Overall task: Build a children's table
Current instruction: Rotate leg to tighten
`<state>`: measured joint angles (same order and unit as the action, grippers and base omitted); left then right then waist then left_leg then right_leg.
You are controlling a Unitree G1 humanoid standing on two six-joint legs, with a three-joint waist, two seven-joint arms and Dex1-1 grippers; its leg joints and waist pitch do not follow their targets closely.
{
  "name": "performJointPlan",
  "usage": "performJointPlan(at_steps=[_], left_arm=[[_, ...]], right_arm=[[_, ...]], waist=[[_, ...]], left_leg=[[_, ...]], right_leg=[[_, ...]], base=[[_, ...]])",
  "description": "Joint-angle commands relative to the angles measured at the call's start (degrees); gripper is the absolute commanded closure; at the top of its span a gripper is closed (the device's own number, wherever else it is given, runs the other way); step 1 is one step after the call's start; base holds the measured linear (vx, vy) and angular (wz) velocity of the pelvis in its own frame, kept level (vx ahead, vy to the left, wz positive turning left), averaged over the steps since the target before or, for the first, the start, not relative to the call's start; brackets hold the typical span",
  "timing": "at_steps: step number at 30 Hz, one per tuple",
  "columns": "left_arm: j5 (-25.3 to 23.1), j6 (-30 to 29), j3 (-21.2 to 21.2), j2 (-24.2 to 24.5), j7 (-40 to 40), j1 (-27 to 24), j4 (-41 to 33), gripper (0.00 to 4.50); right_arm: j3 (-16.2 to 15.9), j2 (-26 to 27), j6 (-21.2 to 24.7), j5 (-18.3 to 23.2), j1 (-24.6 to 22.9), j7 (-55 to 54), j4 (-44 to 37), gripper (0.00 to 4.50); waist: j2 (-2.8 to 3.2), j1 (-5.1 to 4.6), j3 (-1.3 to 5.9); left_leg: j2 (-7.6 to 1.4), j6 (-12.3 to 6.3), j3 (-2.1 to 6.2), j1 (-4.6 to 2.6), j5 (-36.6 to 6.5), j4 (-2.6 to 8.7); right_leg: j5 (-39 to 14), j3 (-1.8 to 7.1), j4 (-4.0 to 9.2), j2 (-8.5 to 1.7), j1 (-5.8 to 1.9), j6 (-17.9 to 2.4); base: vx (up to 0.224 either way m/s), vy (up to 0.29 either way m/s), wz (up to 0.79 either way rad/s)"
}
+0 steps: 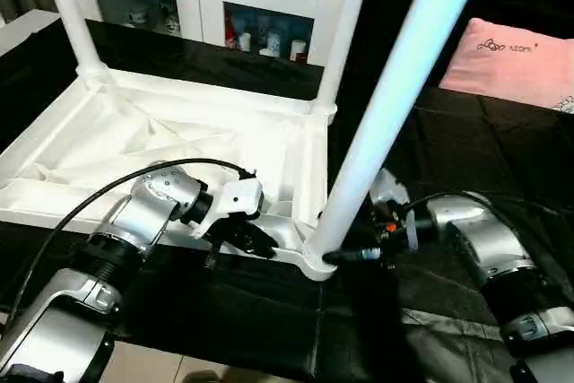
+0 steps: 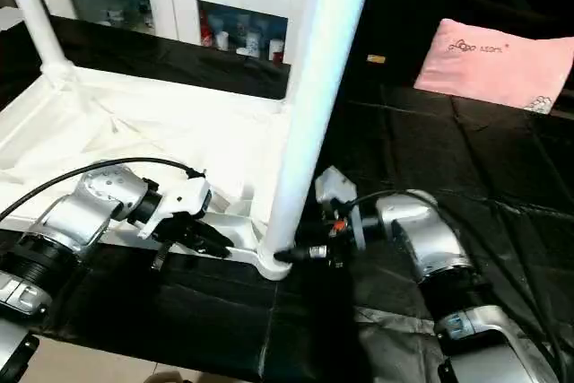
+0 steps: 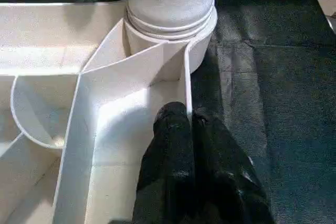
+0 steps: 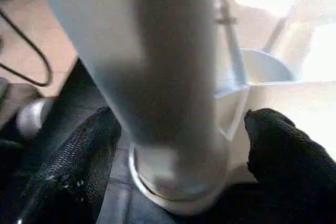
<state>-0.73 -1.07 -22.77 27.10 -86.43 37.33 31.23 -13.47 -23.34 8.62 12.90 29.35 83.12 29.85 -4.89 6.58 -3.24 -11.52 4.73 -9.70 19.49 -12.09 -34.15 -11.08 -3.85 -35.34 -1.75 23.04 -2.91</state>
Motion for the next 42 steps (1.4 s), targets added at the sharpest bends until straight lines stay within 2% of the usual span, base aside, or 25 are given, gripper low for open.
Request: performJointPlan(at_steps=[1,3,7,9,13,15,21,24,25,27,28,30,31,32,33,35,36,37,38,40,42], left_arm=[[-0.1,1.3,-2.1,-0.9,-2.4,0.1,-1.4,4.5],[-0.1,1.3,-2.2,-0.8,-2.5,0.1,-1.4,4.5],[-0.2,1.3,-2.3,-0.9,-2.5,0.0,-1.5,4.5],[-0.2,1.4,-2.4,-0.9,-2.5,0.0,-1.6,4.5],[-0.4,1.5,-2.4,-0.8,-2.6,0.0,-1.2,4.5],[-0.5,1.5,-2.5,-0.6,-2.6,0.0,-1.0,4.5],[-1.7,1.2,-2.3,-0.7,-0.2,-0.2,-0.3,4.5],[-2.5,-1.0,-1.9,-1.3,2.7,0.0,0.1,4.5],[-2.5,-2.5,-1.4,-1.7,4.1,0.1,0.1,4.5],[-1.3,-10.7,1.8,-4.8,11.5,0.4,-0.3,4.5],[-1.1,-11.5,2.2,-5.2,12.3,0.4,-0.4,4.5],[-0.3,-14.6,3.7,-7.0,15.6,0.6,-0.5,4.5],[0.1,-16.0,4.4,-8.1,17.4,0.7,-0.4,4.5],[0.4,-17.2,5.0,-9.3,19.0,0.8,-0.5,4.5],[0.6,-18.5,5.7,-11.0,21.5,1.3,-0.1,4.5],[0.7,-19.4,6.1,-12.2,23.2,1.6,0.1,4.5],[0.4,-21.2,7.2,-14.6,27.5,2.6,0.9,4.5],[0.4,-21.2,7.2,-14.6,27.5,2.6,0.9,4.5],[0.0,-22.8,8.8,-17.0,32.6,3.7,2.0,4.5],[-0.4,-23.5,10.2,-19.0,37.2,4.8,3.3,4.5],[-0.8,-23.6,11.8,-20.8,42.7,6.2,5.1,4.5]], right_arm=[[0.0,-0.5,0.4,0.3,1.0,1.2,0.2,0.83],[0.0,-0.3,0.6,0.2,0.9,1.4,0.3,0.98],[0.1,-0.1,1.0,0.4,0.9,1.7,0.3,1.34],[0.0,0.0,1.2,0.6,0.9,2.0,0.5,1.62],[0.0,0.2,1.4,0.9,0.8,1.9,0.4,1.76],[0.3,0.5,1.9,1.2,0.6,1.9,0.2,2.07],[0.7,0.8,3.6,2.1,-0.8,1.0,-1.8,2.33],[1.4,1.3,4.4,2.7,-1.6,-0.7,-3.1,2.37],[1.9,1.7,4.7,3.0,-2.1,-2.0,-4.0,2.37],[3.0,4.3,6.5,1.4,-4.4,-11.3,-7.7,2.39],[3.1,4.7,6.8,1.1,-4.6,-12.5,-8.1,2.4],[3.6,6.7,8.2,-0.2,-5.4,-18.4,-9.4,2.41],[4.3,8.3,9.1,-0.9,-5.6,-22.3,-9.7,2.44],[5.2,10.3,10.5,-1.1,-5.6,-26.3,-9.6,2.46],[6.4,13.0,12.0,-1.5,-5.1,-31.5,-9.1,2.48],[7.4,15.1,13.6,-1.6,-4.6,-35.5,-8.6,2.49],[8.6,18.6,15.6,-2.3,-3.2,-42.3,-7.4,2.5],[8.6,18.6,15.6,-2.3,-3.2,-42.3,-7.4,2.51],[9.0,21.7,15.8,-3.9,-1.3,-48.7,-5.1,2.51],[9.4,24.3,14.7,-5.4,1.1,-54.7,-1.9,2.51],[10.6,27.2,14.1,-7.0,4.4,-61.7,2.8,2.51]], waist=[[0.49,-0.24,3.83],[0.71,-0.19,3.86],[0.58,-0.18,3.87],[0.69,-0.13,3.92],[0.7,-0.17,3.94],[0.83,-0.14,3.97],[1.12,-0.19,3.79],[1.08,-0.11,3.68],[1.23,-0.17,3.69],[0.95,-0.33,3.42],[0.96,-0.44,3.3],[0.79,-0.75,3.23],[0.75,-0.93,3.14],[0.71,-1.59,3.18],[0.47,-1.75,3.28],[0.67,-2.28,3.42],[0.71,-2.67,3.42],[0.73,-2.95,3.41],[0.82,-3.21,3.55],[1.06,-3.38,3.69],[1.02,-3.86,3.7]], left_leg=[[-2.53,-3.23,0.08,0.01,-1.9,3.43],[-2.53,-2.93,0.1,0.0,-2.0,3.43],[-2.43,-2.75,0.12,0.07,-2.0,3.41],[-2.46,-2.7,0.12,0.06,-1.9,3.39],[-2.43,-2.72,0.14,0.13,-1.7,3.37],[-2.44,-2.52,0.17,0.11,-1.9,3.38],[-2.4,-1.76,0.22,0.02,-3.6,3.5],[-2.45,-1.49,0.24,-0.17,-4.1,3.58],[-2.42,-1.39,0.25,-0.12,-4.4,3.58],[-2.24,-0.44,0.23,-0.41,-6.2,3.7],[-2.21,-0.03,0.28,-0.46,-6.5,3.84],[-1.88,0.45,0.54,-0.35,-8.3,3.92],[-1.85,0.45,0.51,-0.3,-8.5,3.97],[-1.7,0.66,0.66,0.02,-8.1,3.97],[-1.67,0.57,0.75,0.2,-7.6,3.97],[-1.7,0.6,0.74,0.11,-6.7,3.92],[-1.61,0.46,0.69,0.08,-6.5,3.88],[-1.64,0.61,0.71,0.15,-6.4,3.9],[-1.61,0.71,0.66,0.15,-6.0,3.77],[-1.6,0.82,0.69,0.14,-4.9,3.76],[-1.48,0.71,0.58,0.26,-4.1,3.73]], right_leg=[[-5.1,3.41,3.24,-6.33,-3.63,-11.3],[-4.8,3.39,3.23,-6.31,-3.63,-11.3],[-4.7,3.35,3.21,-6.22,-3.7,-11.1],[-4.6,3.37,3.2,-6.31,-3.72,-11.1],[-3.8,3.33,3.11,-6.2,-3.75,-11.3],[-3.7,3.32,3.13,-6.25,-3.81,-11.4],[-6.8,3.31,3.52,-6.18,-3.7,-10.6],[-8.0,3.34,3.76,-6.2,-3.55,-10.3],[-8.5,3.38,3.79,-6.3,-3.62,-10.2],[-12.3,3.46,4.36,-6.34,-3.47,-9.4],[-13.4,3.45,4.38,-6.23,-3.41,-9.1],[-20.8,3.23,5.22,-6.34,-3.43,-6.6],[-22.1,3.24,5.42,-6.35,-3.36,-6.1],[-23.7,3.17,5.56,-6.31,-3.49,-5.0],[-23.8,3.09,5.54,-6.4,-3.65,-4.7],[-22.1,3.18,5.39,-6.29,-3.4,-4.8],[-21.0,3.21,5.3,-6.17,-3.31,-5.3],[-20.4,3.23,5.17,-6.12,-3.28,-5.7],[-19.0,3.29,5.07,-6.1,-3.34,-6.2],[-16.0,3.36,4.79,-6.13,-3.45,-7.3],[-12.6,3.48,4.45,-5.99,-3.48,-8.4]], base=[[0.0,0.0,0.0],[0.0,0.0,0.0],[0.0,0.0,0.0],[0.0,0.0,0.0],[0.0,0.0,0.0],[0.0,0.0,0.0],[0.0,0.0,0.0],[0.0,0.0,0.0],[0.0,0.0,0.0],[0.0,0.0,0.0],[0.0,0.0,0.0],[0.0,0.0,0.0],[0.0,0.0,0.0],[0.0,0.0,0.0],[0.0,0.0,0.0],[0.0,0.0,0.0],[0.0,0.0,0.0],[0.0,0.0,0.0],[0.0,0.0,0.0],[0.0,0.0,0.0],[0.0,0.0,0.0]])
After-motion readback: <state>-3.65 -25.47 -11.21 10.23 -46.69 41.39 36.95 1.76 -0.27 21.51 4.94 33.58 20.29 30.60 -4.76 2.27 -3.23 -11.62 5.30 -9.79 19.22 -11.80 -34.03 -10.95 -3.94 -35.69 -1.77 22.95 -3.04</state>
